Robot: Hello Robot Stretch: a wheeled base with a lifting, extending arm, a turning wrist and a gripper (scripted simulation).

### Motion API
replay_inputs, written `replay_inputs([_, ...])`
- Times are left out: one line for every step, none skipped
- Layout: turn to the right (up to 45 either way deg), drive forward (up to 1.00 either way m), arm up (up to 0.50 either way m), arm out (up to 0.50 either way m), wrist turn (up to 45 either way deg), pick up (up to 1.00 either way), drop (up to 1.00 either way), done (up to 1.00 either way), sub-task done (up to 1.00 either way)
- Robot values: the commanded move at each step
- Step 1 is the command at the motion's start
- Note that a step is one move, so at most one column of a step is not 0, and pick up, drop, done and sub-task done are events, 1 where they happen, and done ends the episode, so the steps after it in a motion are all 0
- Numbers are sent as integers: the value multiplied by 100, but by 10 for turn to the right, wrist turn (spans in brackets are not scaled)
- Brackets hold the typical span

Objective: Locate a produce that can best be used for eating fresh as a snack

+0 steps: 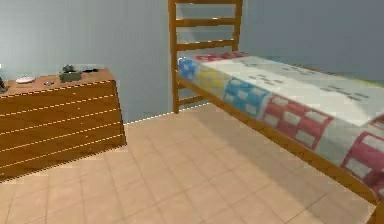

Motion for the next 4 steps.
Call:
replay_inputs([450,0,0,0,0,0,0,0,0])
replay_inputs([450,0,0,0,0,0,0,0,0])
replay_inputs([360,0,0,0,0,0,0,0,0])
replay_inputs([0,100,0,0,0,0,0,0,0])
